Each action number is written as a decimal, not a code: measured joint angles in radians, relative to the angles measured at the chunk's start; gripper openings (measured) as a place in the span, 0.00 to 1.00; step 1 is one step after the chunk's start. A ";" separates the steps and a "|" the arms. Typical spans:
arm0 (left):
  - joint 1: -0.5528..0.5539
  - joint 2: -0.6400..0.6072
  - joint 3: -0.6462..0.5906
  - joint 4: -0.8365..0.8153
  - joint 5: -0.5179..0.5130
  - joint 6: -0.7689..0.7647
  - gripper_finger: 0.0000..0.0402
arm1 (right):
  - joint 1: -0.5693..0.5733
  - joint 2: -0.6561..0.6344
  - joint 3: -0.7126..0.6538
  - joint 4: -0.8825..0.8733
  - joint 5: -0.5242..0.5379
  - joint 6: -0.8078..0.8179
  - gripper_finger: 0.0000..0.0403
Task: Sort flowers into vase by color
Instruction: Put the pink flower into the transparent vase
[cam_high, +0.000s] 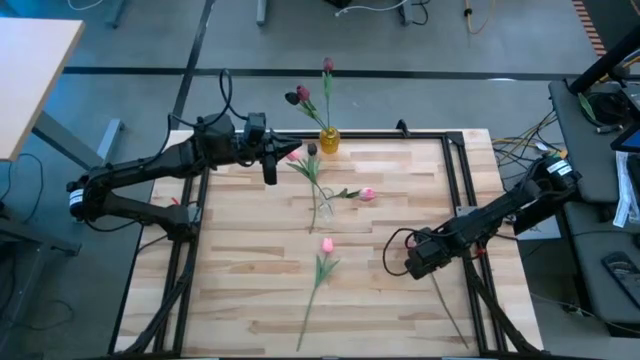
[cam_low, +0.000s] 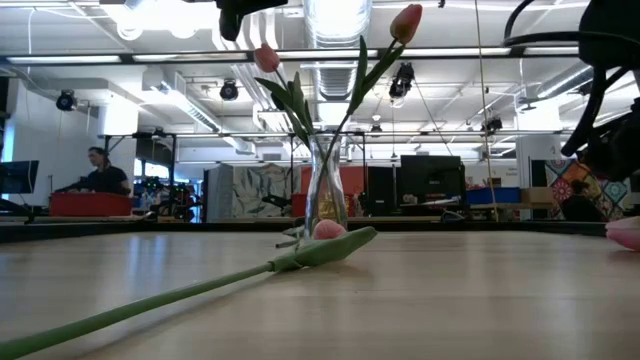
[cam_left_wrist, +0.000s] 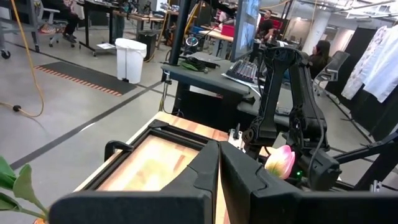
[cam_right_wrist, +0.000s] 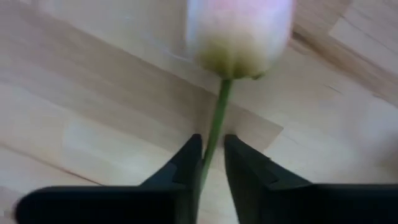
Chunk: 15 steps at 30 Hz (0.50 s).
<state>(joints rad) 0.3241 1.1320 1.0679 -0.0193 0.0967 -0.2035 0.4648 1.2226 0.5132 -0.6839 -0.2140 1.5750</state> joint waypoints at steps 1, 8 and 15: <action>0.000 0.000 0.000 0.000 0.000 0.000 0.00 | 0.000 0.003 -0.001 0.005 0.000 -0.012 0.10; 0.000 -0.002 0.000 0.001 0.000 -0.001 0.00 | 0.000 -0.034 0.030 0.016 0.041 -0.041 0.03; 0.000 -0.020 0.000 0.003 0.000 -0.016 0.00 | -0.012 -0.119 0.105 0.013 0.201 -0.070 0.03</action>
<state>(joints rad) 0.3244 1.1117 1.0681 -0.0158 0.0967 -0.2197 0.4533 1.1035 0.6182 -0.6713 -0.0135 1.5048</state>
